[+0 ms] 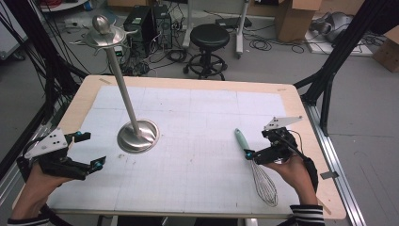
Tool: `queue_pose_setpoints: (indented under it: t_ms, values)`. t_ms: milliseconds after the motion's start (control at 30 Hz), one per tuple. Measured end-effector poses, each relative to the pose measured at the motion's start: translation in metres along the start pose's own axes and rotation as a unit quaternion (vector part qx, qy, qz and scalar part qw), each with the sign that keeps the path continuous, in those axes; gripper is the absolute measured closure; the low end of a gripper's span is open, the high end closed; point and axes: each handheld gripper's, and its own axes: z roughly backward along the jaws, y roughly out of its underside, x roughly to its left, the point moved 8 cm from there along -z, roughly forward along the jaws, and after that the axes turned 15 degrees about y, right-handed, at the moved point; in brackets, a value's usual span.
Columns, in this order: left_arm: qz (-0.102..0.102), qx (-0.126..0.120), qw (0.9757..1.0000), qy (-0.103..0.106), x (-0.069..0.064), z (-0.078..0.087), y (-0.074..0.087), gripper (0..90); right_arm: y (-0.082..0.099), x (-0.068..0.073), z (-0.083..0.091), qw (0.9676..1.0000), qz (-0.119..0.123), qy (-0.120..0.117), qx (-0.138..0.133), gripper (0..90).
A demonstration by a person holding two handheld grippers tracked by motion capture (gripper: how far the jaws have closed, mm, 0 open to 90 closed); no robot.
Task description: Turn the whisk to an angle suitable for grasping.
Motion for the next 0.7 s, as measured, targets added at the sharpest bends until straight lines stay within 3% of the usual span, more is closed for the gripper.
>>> queue_pose_setpoints:
  t_ms: [367, 700]
  values:
    - [-0.002, 0.001, 1.0, 0.003, -0.001, -0.004, -0.001, 1.7, 0.005, -0.004, -0.029, 0.9964, 0.03, -0.007, 0.079, 0.6]
    - [-0.002, 0.005, 1.0, 0.002, -0.001, -0.006, -0.001, 1.7, 0.014, -0.009, -0.056, 0.9874, 0.027, -0.006, 0.156, 0.6]
